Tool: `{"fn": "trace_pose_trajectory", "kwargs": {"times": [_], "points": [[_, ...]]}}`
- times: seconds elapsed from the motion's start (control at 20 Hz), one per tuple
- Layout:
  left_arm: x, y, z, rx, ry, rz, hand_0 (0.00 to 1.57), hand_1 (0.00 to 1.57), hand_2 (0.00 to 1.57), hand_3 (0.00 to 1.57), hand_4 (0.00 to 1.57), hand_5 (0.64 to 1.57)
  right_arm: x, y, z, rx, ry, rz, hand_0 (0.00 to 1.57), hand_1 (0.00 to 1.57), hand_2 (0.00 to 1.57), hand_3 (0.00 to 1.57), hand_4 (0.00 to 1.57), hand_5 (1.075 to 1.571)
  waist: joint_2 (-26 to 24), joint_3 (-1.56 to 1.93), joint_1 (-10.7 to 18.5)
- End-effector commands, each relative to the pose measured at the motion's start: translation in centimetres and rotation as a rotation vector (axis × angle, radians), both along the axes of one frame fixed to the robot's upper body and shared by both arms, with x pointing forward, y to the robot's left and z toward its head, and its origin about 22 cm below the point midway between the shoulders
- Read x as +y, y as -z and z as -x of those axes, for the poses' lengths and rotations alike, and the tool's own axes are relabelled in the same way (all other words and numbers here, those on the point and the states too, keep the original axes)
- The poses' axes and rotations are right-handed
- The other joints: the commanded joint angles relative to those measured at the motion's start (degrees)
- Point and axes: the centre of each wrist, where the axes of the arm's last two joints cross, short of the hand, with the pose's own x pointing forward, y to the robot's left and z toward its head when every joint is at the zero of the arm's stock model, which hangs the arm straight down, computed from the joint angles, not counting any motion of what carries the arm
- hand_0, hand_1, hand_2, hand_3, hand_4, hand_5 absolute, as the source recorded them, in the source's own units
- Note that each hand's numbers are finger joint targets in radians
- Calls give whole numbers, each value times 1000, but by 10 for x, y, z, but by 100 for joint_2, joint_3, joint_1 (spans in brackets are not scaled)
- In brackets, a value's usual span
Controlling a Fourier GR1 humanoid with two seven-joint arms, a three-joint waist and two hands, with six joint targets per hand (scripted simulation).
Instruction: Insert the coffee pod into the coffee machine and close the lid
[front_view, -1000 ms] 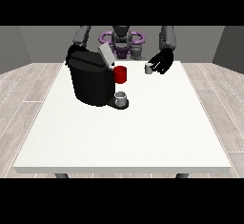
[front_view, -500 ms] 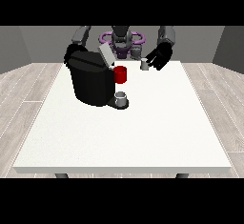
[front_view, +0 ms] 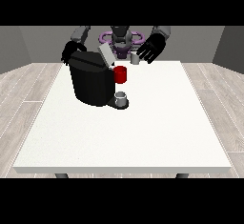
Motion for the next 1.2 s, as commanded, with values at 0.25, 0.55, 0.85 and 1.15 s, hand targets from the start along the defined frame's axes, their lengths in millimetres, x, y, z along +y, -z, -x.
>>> {"fn": "trace_pose_trajectory", "kwargs": {"times": [0.25, 0.55, 0.85, 1.15], "points": [[15, -31, -3, -76, -30, 10, 1278, 1278, 1332, 1265, 519, 1571, -5, -29, -3, -68, -2, 30, 0, 0, 0, 0, 541, 1571, 394, -2, -386], [-14, -44, -9, -98, 26, -7, 1277, 1277, 1303, 1236, 488, 1571, 9, -32, -12, -112, 40, 13, 0, 0, 0, 0, 526, 1571, 577, 0, -176], [-26, -38, -11, -45, 3, -25, 1305, 1305, 1326, 1229, 500, 1571, -6, -15, -6, -55, 47, 2, 0, 0, 0, 0, 514, 1571, 472, 2, -249], [-46, -41, -13, -48, 46, -49, 1251, 1251, 1294, 1208, 506, 1571, 3, -15, -8, -51, 60, -11, 0, 0, 0, 0, 512, 1571, 478, 2, -140]]}}
